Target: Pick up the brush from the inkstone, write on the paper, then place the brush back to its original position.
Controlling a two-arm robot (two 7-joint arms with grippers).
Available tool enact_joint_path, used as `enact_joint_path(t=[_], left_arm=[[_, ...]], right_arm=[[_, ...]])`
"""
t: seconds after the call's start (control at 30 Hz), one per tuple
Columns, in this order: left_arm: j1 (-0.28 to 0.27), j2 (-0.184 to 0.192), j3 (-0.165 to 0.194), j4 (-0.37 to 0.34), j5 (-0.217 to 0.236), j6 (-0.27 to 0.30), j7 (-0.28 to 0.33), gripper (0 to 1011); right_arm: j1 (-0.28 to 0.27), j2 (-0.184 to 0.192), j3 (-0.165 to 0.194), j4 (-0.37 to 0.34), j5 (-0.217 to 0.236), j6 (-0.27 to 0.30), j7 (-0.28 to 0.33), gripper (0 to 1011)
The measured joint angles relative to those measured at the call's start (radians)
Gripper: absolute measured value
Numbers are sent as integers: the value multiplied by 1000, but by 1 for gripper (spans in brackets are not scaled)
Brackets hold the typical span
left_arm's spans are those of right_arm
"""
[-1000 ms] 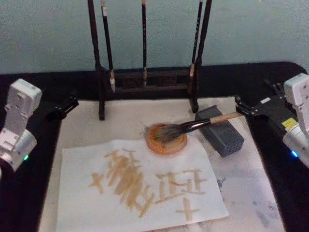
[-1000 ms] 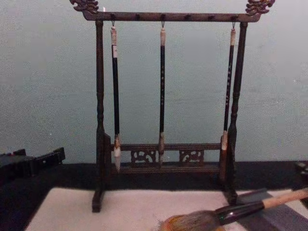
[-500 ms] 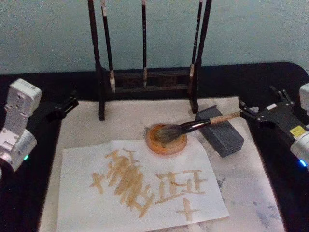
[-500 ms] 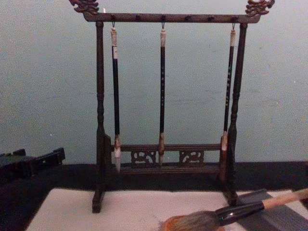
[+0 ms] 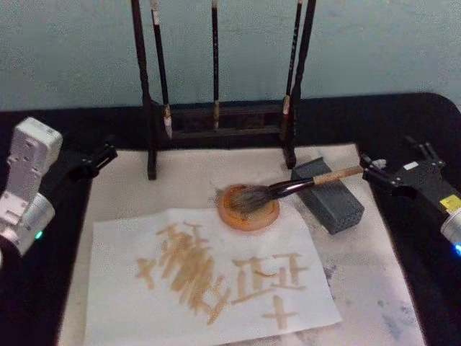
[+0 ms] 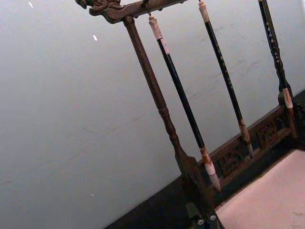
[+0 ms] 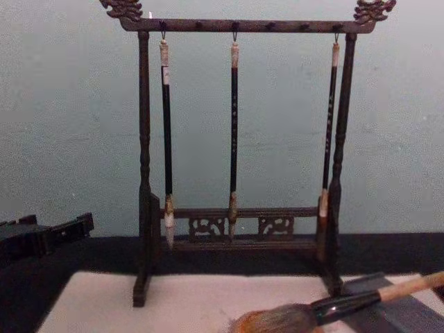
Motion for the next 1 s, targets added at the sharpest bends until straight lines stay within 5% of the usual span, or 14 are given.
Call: enact_joint_path(t=[0.33, 1.0], left_arm=[[0, 0, 0, 0, 0, 0, 0, 1002], [0, 0, 0, 0, 0, 0, 0, 1002]], right_arm=[[5, -42, 42, 48, 112, 20, 106, 1008], [19, -102, 106, 112, 247, 99, 227, 1008]])
